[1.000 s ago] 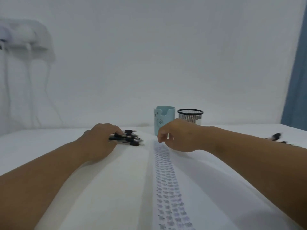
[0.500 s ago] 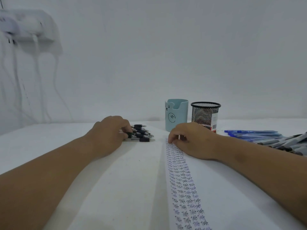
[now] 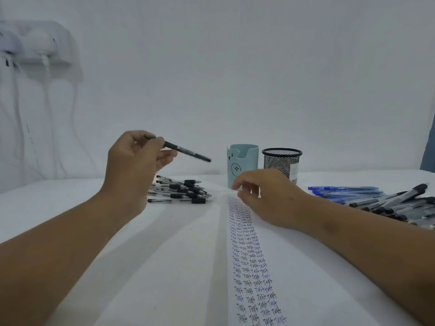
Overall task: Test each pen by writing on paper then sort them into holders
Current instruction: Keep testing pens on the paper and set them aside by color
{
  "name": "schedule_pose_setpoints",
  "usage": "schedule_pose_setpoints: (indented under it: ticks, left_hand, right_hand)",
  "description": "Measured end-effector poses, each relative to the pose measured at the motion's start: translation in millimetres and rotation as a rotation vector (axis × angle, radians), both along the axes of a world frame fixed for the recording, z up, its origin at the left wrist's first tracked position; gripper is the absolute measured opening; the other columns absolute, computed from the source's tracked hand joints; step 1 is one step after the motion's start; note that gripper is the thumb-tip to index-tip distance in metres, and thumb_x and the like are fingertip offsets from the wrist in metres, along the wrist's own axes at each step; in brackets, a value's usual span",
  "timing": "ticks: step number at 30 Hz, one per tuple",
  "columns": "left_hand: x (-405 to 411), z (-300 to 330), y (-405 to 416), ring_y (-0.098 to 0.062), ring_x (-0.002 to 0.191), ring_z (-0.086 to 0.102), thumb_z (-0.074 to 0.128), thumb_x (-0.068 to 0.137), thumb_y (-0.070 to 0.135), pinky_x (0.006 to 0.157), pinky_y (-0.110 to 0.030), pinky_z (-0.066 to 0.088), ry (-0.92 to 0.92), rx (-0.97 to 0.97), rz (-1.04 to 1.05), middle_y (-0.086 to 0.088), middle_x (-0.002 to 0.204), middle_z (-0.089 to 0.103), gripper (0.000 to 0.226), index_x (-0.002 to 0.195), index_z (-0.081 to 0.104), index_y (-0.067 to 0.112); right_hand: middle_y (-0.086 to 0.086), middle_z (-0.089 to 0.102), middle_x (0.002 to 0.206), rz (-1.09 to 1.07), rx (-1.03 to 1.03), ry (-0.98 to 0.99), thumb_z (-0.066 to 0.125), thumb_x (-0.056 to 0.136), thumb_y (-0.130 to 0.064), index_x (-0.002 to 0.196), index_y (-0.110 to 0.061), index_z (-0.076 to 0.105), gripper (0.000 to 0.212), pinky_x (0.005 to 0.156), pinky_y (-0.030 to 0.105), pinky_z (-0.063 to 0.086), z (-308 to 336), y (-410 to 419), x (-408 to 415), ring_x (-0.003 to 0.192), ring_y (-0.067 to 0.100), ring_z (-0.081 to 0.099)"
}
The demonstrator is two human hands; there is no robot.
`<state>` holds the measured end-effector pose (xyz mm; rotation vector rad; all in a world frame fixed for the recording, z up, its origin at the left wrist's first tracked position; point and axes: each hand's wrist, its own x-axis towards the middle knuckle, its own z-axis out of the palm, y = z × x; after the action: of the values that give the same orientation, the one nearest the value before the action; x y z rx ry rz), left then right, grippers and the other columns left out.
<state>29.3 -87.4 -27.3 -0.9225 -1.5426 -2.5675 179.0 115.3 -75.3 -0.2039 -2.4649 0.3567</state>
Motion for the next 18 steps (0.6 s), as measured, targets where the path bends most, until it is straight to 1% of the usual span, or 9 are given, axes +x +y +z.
schedule_pose_setpoints:
  ticks: [1,3,6,8,11,13,15,17,18]
  left_hand:
    - [3,0,2,-0.026,0.078,0.075,0.059,0.097,0.001,0.074,-0.025,0.060,-0.138,0.068,-0.120,-0.013,0.091,0.064,0.008,0.095,0.054,0.006]
    - [7,-6,8,-0.028,0.081,0.076,0.056,0.096,-0.004,0.070,-0.023,0.060,-0.317,0.109,-0.306,-0.019,0.090,0.067,0.006,0.097,0.054,0.002]
    - [17,-20,16,-0.029,0.086,0.077,0.058,0.094,-0.005,0.069,-0.025,0.062,-0.325,-0.031,-0.457,-0.021,0.091,0.072,0.004,0.091,0.058,-0.002]
    - [23,-29,20,-0.026,0.091,0.076,0.065,0.092,0.001,0.076,-0.029,0.063,-0.179,-0.242,-0.431,-0.018,0.095,0.076,0.001,0.091,0.064,0.000]
    - [25,-40,27,-0.013,0.086,0.068,0.073,0.090,0.016,0.085,-0.033,0.057,0.107,-0.534,-0.260,-0.005,0.099,0.077,0.010,0.100,0.074,0.015]
    - [23,-44,28,-0.007,0.083,0.065,0.075,0.089,0.027,0.077,-0.024,0.053,0.287,-0.631,-0.217,0.007,0.098,0.076,0.019,0.108,0.071,0.029]
    - [18,-49,27,-0.001,0.085,0.064,0.075,0.087,0.039,0.073,-0.013,0.048,0.534,-0.785,-0.156,0.017,0.100,0.072,0.019,0.105,0.069,0.037]
    - [14,-52,25,0.003,0.096,0.060,0.074,0.084,0.048,0.079,-0.015,0.045,0.743,-0.958,-0.131,0.024,0.103,0.068,0.016,0.099,0.071,0.043]
    - [14,-53,25,0.003,0.098,0.058,0.074,0.083,0.049,0.080,-0.017,0.043,0.785,-1.002,-0.146,0.025,0.105,0.067,0.014,0.096,0.072,0.043]
  right_hand:
    - [-0.016,0.064,0.071,0.015,-0.061,0.040,0.066,0.092,-0.028,0.090,-0.030,0.072,0.006,0.064,0.021,0.047,1,-3,1,0.066,0.005,0.056]
    - [-0.013,0.062,0.067,0.079,-0.271,0.024,0.069,0.091,-0.043,0.088,-0.028,0.074,0.016,0.061,0.018,0.044,5,-15,3,0.059,0.000,0.051]
    - [-0.007,0.065,0.068,0.181,-0.664,0.022,0.060,0.082,-0.063,0.100,-0.021,0.073,0.047,0.054,0.022,0.042,10,-35,2,0.056,0.009,0.051]
    - [-0.004,0.064,0.061,0.189,-0.886,0.107,0.057,0.091,-0.057,0.099,-0.010,0.070,0.049,0.049,0.025,0.035,15,-39,-4,0.049,0.014,0.049]
    - [0.008,0.063,0.065,0.168,-1.096,0.240,0.053,0.102,-0.035,0.097,-0.008,0.069,0.032,0.045,0.025,0.032,23,-34,-10,0.043,0.018,0.048]
    - [0.012,0.063,0.067,0.118,-1.116,0.324,0.055,0.101,-0.022,0.087,-0.006,0.066,0.023,0.043,0.024,0.034,27,-24,-10,0.042,0.018,0.050]
    - [0.011,0.060,0.065,0.054,-1.056,0.391,0.065,0.093,-0.009,0.078,-0.008,0.061,0.015,0.043,0.024,0.035,25,-11,-10,0.043,0.017,0.048]
    - [0.010,0.053,0.064,-0.007,-0.992,0.382,0.072,0.084,0.001,0.074,-0.011,0.055,0.023,0.046,0.025,0.033,20,1,-9,0.045,0.017,0.042]
    - [0.011,0.050,0.063,-0.029,-0.977,0.341,0.072,0.082,0.002,0.074,-0.012,0.052,0.025,0.046,0.026,0.031,17,6,-9,0.046,0.017,0.040]
